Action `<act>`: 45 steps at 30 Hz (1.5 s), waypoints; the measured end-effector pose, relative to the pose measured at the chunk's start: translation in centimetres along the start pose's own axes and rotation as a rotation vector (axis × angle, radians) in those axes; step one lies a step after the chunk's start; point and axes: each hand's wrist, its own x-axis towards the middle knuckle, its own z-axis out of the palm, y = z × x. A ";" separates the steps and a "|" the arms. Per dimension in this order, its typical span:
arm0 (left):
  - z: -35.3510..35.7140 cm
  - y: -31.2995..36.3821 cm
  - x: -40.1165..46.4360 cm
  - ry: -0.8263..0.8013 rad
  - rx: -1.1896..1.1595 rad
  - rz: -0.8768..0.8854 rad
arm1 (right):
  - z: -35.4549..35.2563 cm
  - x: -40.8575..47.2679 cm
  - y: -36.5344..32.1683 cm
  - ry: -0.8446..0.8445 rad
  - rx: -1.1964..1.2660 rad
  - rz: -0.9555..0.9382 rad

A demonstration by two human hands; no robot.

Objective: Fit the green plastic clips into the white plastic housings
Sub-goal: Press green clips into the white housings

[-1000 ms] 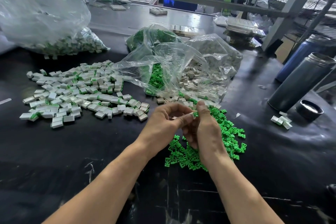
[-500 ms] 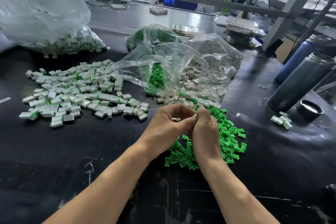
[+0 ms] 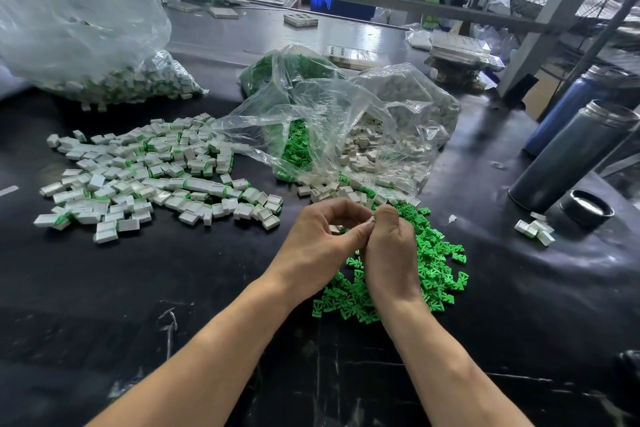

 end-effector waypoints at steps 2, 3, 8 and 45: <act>0.0 0.0 -0.1 0.009 0.001 0.011 | 0.1 0.0 0.0 0.011 -0.017 -0.025; -0.1 0.1 -0.1 0.012 0.000 0.015 | 0.1 0.1 0.0 0.013 -0.021 -0.031; -0.1 0.0 -0.2 0.019 -0.003 0.023 | 0.3 0.1 0.0 0.013 -0.027 -0.053; -1.3 0.1 0.3 0.129 0.105 0.000 | -1.9 0.6 0.3 -0.091 -0.113 -0.187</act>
